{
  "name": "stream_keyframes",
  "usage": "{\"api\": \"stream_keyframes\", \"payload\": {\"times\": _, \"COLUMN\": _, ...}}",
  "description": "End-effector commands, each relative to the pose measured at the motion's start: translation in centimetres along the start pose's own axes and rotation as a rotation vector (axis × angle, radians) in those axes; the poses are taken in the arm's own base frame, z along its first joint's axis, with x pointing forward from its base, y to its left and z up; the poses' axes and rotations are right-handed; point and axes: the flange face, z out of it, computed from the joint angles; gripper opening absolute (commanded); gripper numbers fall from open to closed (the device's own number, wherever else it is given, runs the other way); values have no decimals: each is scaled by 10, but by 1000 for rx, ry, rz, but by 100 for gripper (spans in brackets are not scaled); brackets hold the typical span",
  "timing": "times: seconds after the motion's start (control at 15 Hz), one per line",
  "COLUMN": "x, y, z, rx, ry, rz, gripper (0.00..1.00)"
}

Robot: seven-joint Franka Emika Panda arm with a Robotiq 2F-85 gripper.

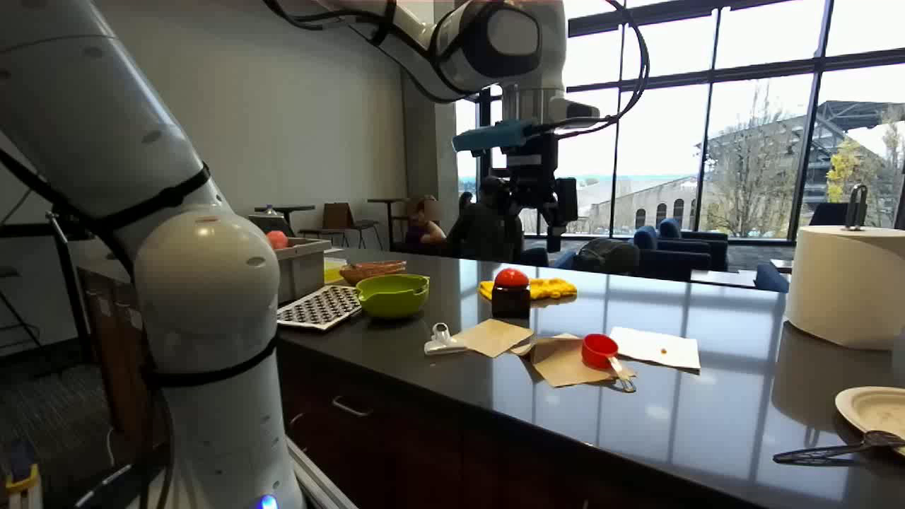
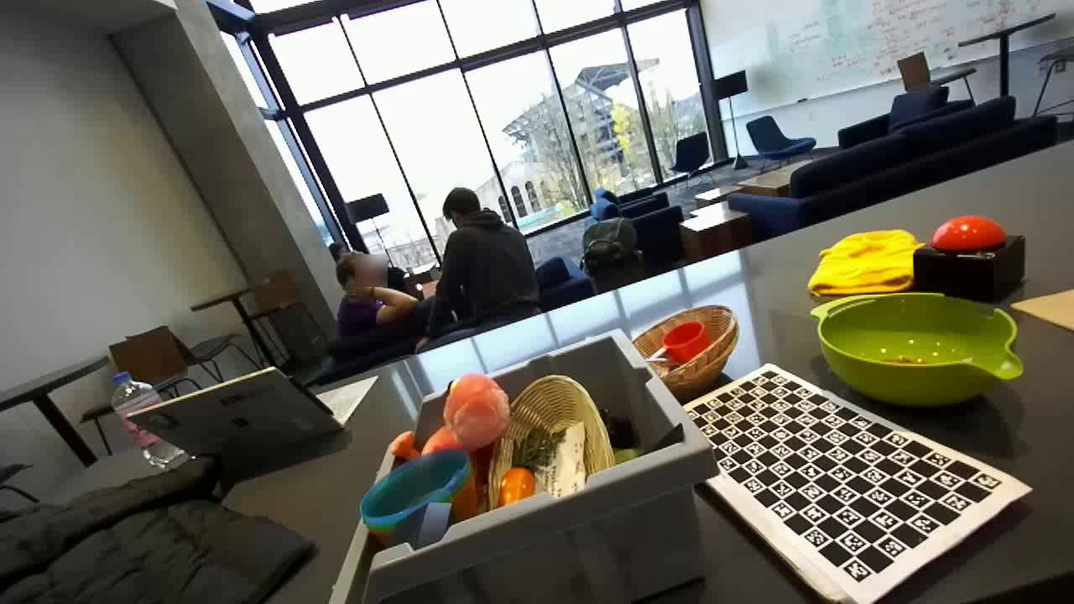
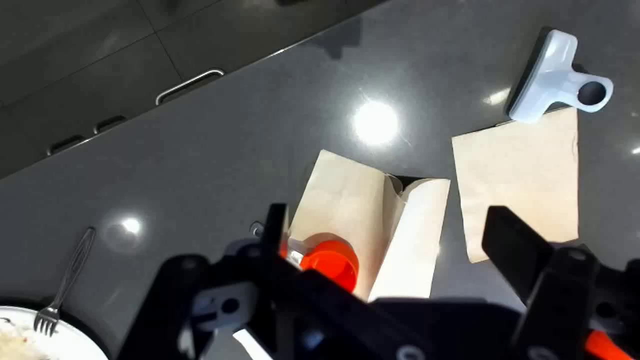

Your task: Move the white clip to the right.

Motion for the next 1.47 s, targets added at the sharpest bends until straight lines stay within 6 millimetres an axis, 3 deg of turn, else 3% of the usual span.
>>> {"api": "stream_keyframes", "payload": {"times": 0.0, "x": 0, "y": 0, "z": -1, "rx": 0, "ry": 0, "rz": 0, "gripper": 100}}
{"api": "stream_keyframes", "payload": {"times": 0.4, "x": -16, "y": -6, "z": 1, "rx": -6, "ry": 9, "rz": -360, "gripper": 100}}
{"api": "stream_keyframes", "payload": {"times": 1.0, "x": -68, "y": -34, "z": 19, "rx": -98, "ry": -135, "rz": -821, "gripper": 100}}
{"api": "stream_keyframes", "payload": {"times": 1.07, "x": -71, "y": -40, "z": 20, "rx": -147, "ry": -141, "rz": -853, "gripper": 100}}
{"api": "stream_keyframes", "payload": {"times": 1.13, "x": -58, "y": -33, "z": 22, "rx": -89, "ry": -136, "rz": -777, "gripper": 100}}
{"api": "stream_keyframes", "payload": {"times": 1.4, "x": -65, "y": -43, "z": 24, "rx": -127, "ry": -143, "rz": -830, "gripper": 100}}
